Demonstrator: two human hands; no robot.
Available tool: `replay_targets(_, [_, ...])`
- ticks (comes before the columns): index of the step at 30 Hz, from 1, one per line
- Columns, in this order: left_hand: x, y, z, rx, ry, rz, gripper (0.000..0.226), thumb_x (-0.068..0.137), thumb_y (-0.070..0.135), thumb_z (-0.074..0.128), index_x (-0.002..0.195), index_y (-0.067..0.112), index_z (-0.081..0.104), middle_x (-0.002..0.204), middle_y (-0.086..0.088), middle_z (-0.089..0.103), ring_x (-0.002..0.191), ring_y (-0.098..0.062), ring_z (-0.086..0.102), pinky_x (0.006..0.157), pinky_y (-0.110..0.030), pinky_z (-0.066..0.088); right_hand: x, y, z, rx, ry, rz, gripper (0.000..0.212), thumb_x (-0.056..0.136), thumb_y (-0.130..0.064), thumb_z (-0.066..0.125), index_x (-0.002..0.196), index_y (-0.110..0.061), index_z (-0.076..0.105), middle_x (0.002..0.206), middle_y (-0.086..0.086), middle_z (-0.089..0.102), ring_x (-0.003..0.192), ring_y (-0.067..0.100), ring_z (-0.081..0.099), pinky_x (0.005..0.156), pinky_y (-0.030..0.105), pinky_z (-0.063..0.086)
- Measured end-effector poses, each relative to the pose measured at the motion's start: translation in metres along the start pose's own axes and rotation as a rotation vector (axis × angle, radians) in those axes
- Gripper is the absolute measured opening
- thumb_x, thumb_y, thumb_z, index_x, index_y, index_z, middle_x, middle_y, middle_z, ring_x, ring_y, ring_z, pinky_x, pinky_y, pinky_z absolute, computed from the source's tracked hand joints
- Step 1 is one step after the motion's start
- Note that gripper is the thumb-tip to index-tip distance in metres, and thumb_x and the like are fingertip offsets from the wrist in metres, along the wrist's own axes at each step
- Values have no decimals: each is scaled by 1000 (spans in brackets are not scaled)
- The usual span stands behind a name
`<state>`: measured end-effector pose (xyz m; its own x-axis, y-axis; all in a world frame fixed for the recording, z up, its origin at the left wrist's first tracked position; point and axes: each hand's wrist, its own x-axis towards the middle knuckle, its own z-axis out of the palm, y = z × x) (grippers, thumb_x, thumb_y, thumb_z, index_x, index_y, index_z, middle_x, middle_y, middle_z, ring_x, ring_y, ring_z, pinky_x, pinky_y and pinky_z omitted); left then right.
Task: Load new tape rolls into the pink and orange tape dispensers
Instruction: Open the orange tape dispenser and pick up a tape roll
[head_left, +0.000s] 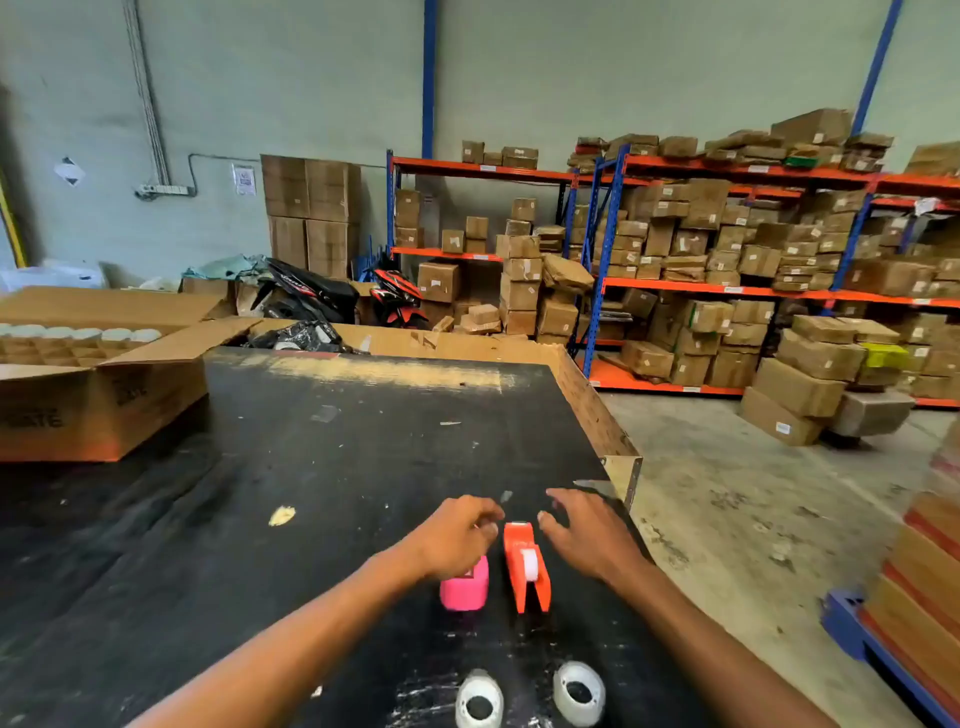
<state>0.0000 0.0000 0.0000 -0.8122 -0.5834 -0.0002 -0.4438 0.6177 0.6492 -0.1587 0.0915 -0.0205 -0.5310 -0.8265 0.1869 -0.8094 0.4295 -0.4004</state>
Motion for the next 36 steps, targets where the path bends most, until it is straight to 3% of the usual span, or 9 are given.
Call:
replay_targets(4, [4, 5, 36, -104, -80, -84, 25, 92, 2, 42, 94, -1, 66, 89, -17, 62, 83, -23, 54, 85, -36, 49, -22, 18, 18, 121, -180, 77, 27, 74, -39, 57, 88, -19, 69, 70, -2, 62, 81, 27, 61, 80, 34, 48])
replay_targets(7, [7, 6, 53, -126, -96, -164, 32, 91, 4, 41, 103, -10, 67, 91, -26, 64, 80, -27, 55, 73, -30, 45, -28, 29, 34, 181, -203, 67, 24, 75, -23, 60, 53, -15, 53, 48, -1, 46, 57, 18, 40, 64, 34, 45])
replay_targets(12, [7, 16, 66, -327, 35, -215, 30, 95, 22, 46, 68, 18, 58, 64, -2, 55, 59, -14, 50, 68, -30, 46, -37, 26, 45, 358, -40, 91, 16, 72, -14, 57, 64, -1, 62, 58, 16, 67, 50, 13, 48, 59, 43, 52])
replay_targets(18, [5, 18, 62, -733, 316, -217, 26, 96, 38, 42, 113, 20, 50, 91, -6, 65, 76, -20, 62, 79, -47, 56, -54, 3, 23, 413, 111, -88, 14, 79, -23, 61, 86, -16, 71, 72, 1, 69, 62, 17, 63, 63, 36, 56])
replay_targets(21, [3, 16, 57, -648, 374, -147, 29, 98, 31, 36, 123, 25, 50, 98, -8, 69, 75, -19, 62, 70, -40, 56, -55, -8, 5, 610, 31, -92, 17, 89, -24, 60, 102, -27, 70, 71, -10, 67, 61, -2, 61, 60, 11, 48])
replay_targets(26, [-5, 15, 47, -602, 307, -54, 28, 101, 26, 31, 124, 25, 48, 95, -21, 69, 65, -20, 57, 56, -28, 50, -49, -12, 6, 748, -75, -74, 37, 93, -26, 56, 128, -18, 56, 64, -6, 63, 58, -2, 59, 61, 16, 51])
replay_targets(31, [-4, -4, 25, -711, 336, -151, 28, 99, 24, 34, 121, 23, 52, 84, -8, 60, 69, -21, 57, 66, -38, 52, -36, 1, 0, 763, 15, 26, 14, 88, -38, 62, 102, -38, 65, 63, -3, 66, 60, 1, 61, 63, 23, 51])
replay_targets(34, [-7, -7, 18, -807, 275, -183, 29, 98, 19, 38, 124, 23, 52, 90, -7, 62, 66, -18, 60, 61, -32, 51, -22, 16, 16, 396, -4, 116, 26, 82, -46, 61, 81, -23, 73, 57, -1, 62, 56, 13, 58, 58, 29, 41])
replay_targets(36, [-11, -6, 19, -888, 236, -208, 30, 97, 15, 41, 124, 21, 51, 93, -9, 63, 61, -16, 63, 51, -25, 49, -17, 17, 37, 222, -52, 139, 36, 85, -46, 56, 85, -13, 72, 78, 11, 70, 76, 29, 65, 59, 31, 38])
